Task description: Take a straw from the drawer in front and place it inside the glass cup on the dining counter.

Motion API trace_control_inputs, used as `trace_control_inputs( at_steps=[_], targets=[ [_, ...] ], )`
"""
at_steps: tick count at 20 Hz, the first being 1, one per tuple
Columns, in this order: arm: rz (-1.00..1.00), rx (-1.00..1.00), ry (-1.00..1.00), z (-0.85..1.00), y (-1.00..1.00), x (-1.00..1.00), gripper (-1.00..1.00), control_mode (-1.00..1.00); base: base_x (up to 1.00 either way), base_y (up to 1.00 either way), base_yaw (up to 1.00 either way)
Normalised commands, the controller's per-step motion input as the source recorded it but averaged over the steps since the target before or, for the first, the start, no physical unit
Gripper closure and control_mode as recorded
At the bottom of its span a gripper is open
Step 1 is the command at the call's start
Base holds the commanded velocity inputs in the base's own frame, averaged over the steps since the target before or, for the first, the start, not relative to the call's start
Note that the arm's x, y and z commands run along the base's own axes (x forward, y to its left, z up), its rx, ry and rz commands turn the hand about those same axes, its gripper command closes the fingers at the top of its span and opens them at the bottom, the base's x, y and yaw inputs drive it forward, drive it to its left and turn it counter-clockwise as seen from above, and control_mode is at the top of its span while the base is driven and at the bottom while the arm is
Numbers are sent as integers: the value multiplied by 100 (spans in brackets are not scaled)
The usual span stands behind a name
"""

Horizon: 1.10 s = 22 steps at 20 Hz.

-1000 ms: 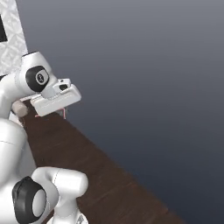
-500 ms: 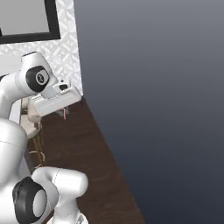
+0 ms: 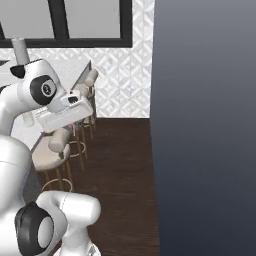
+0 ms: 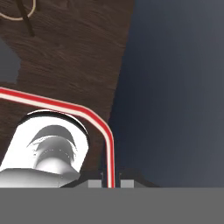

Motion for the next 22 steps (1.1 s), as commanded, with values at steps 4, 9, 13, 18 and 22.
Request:
trace_control_inputs(
  at_steps=[4, 9, 13, 18, 22],
  targets=[
    [0, 0, 0, 0, 0, 0, 100, 100, 77, -43, 63],
    [0, 0, 0, 0, 0, 0, 100, 100, 54, -50, 65],
    [0, 0, 0, 0, 0, 0, 100, 100, 40, -51, 66],
    [0, 0, 0, 0, 0, 0, 100, 100, 27, -56, 65],
    [0, 0, 0, 0, 0, 0, 100, 100, 20, -61, 64]
  ],
)
